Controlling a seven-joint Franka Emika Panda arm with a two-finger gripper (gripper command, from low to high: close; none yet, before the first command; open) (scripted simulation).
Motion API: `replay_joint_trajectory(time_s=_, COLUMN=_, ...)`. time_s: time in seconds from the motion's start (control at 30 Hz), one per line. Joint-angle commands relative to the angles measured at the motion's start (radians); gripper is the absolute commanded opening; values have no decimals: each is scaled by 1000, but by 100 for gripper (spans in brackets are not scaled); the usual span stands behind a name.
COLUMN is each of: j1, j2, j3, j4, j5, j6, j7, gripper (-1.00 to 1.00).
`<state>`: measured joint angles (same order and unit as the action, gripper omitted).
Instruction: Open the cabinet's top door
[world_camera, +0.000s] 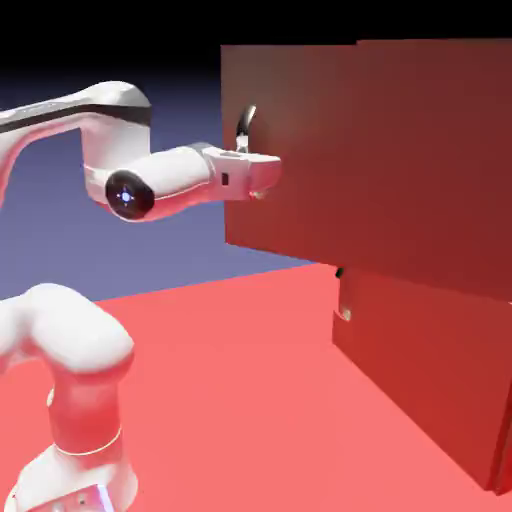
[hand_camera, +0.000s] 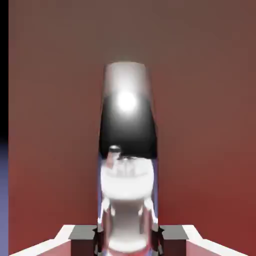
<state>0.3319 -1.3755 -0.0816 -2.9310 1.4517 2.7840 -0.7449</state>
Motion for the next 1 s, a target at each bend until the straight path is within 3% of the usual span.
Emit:
replay_joint_trajectory(time_s=0.0, j1=-19, j2=-24, j3=-16, j4=-12, j5=-42, j6=-32, j7=30, gripper=-100)
replay_joint_trajectory(time_s=0.27, j1=-196, j2=-190, j3=-238, j4=-50, j5=-373, j6=-368, j7=183, gripper=-100)
replay_joint_trajectory(time_s=0.5, j1=-290, j2=-220, j3=-491, j4=19, j5=-606, j6=-659, j7=215, gripper=-100)
replay_joint_trajectory(time_s=0.97, j1=-106, j2=-119, j3=-924, j4=451, j5=-944, j6=-1216, j7=231, gripper=-100)
